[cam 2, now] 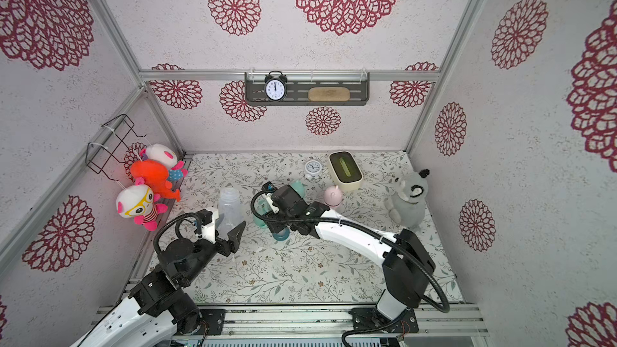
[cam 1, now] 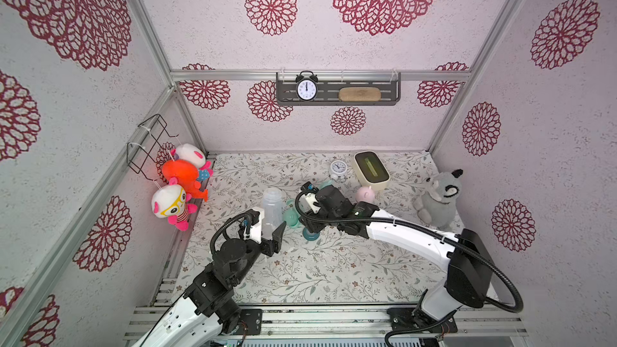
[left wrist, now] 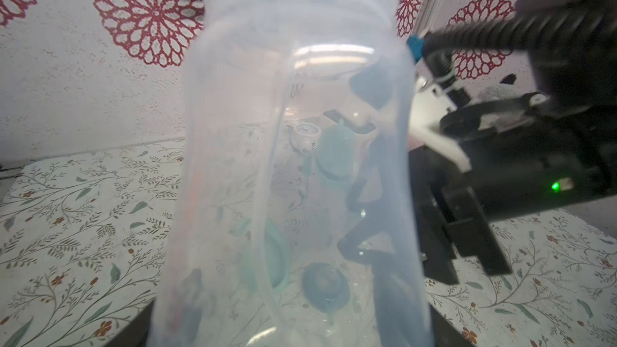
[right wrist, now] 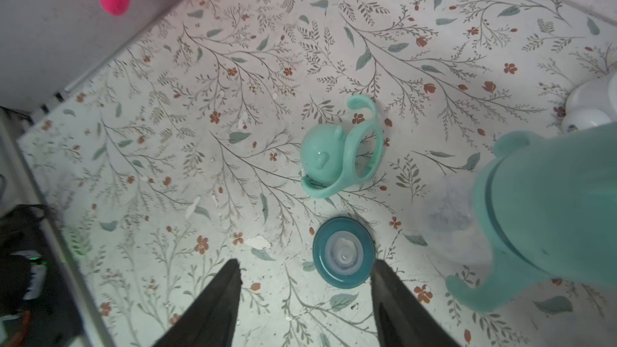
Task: Assemble the baby bottles
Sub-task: Pick up the handle at the center of the board.
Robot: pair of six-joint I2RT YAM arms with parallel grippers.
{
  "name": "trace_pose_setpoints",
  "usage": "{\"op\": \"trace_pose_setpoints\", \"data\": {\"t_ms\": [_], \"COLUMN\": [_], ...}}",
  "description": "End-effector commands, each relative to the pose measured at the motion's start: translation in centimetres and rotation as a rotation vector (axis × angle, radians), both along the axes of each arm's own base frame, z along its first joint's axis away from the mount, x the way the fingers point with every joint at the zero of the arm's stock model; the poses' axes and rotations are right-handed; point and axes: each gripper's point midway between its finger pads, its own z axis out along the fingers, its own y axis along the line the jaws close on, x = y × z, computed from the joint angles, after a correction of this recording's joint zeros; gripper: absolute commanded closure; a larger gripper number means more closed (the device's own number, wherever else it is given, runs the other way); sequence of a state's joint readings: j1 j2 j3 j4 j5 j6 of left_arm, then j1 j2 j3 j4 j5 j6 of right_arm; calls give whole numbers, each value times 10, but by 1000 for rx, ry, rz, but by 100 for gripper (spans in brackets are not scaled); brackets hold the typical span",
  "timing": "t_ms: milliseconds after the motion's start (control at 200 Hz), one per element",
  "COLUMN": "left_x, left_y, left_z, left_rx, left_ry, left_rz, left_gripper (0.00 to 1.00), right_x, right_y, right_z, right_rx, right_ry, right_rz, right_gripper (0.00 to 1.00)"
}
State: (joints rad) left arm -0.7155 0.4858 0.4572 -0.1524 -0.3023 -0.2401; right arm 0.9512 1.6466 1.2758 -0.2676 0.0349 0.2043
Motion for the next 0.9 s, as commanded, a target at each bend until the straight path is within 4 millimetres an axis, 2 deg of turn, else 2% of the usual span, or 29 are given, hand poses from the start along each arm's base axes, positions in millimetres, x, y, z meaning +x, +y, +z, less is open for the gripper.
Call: {"op": "trace_pose_setpoints", "data": {"t_ms": [0, 75, 295, 510, 621, 896], "left_x": [0, -1, -5, -7, -7, -7], "left_y": [10, 12, 14, 10, 8, 8], "left_z": [11, 16, 22, 24, 22, 22], "left_rx": [-23, -26, -42, -59, -57, -56], "left_ry": [7, 13, 16, 24, 31, 30], "left_rz": [46, 53, 51, 23, 15, 14], "left_gripper": [100, 100, 100, 100, 100, 99], "right_x": [20, 30, 56, 80, 88, 93], "right_y": [11, 16, 33, 38, 36, 37], "right_z": [7, -4, -37, -49, -58, -79], "right_rx": [30, 10, -29, -39, -47, -88], "right_ry": [-82, -96, -114, -136, -118, -80], "right_rz": [-52, -83, -147, -226, -259, -272], "right_gripper": [45, 49, 51, 53, 54, 55]}}
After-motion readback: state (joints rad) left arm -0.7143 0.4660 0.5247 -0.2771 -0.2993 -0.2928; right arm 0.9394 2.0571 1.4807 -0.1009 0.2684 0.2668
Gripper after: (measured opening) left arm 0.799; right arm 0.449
